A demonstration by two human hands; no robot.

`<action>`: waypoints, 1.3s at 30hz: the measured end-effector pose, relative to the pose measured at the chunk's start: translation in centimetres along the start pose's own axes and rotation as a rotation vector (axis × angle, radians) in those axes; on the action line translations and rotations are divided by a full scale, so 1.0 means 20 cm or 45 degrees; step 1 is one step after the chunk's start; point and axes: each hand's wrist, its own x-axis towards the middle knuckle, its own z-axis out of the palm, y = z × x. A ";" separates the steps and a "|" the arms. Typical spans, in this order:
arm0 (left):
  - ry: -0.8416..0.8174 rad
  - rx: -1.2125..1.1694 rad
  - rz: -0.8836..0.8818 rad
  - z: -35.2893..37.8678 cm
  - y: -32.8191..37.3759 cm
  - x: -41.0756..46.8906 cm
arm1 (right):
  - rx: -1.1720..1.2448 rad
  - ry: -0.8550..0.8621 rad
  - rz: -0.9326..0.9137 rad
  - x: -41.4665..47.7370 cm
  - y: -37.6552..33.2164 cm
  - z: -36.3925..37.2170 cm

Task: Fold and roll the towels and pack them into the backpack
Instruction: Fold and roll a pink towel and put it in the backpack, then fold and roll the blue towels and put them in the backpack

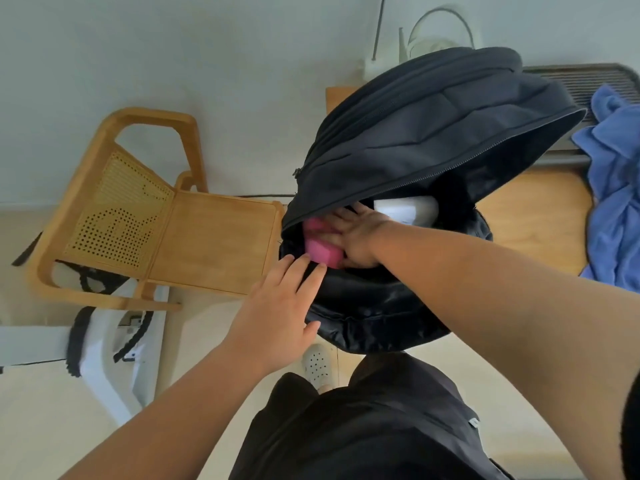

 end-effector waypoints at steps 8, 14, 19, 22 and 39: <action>-0.034 0.032 -0.016 0.06 0.03 -0.03 | 0.102 -0.214 0.140 0.07 -0.09 0.08; -0.066 0.033 -0.051 0.06 0.01 -0.04 | 0.357 -0.214 0.188 0.12 -0.10 0.12; -0.019 0.050 -0.018 0.05 0.03 -0.04 | 0.230 -0.106 0.100 -0.02 -0.08 0.00; 0.023 0.029 0.007 0.03 0.06 0.01 | 0.412 -0.146 0.204 -0.15 -0.07 -0.03; 0.262 -0.252 0.290 -0.17 0.74 0.50 | 1.259 0.876 0.650 -1.06 0.35 0.42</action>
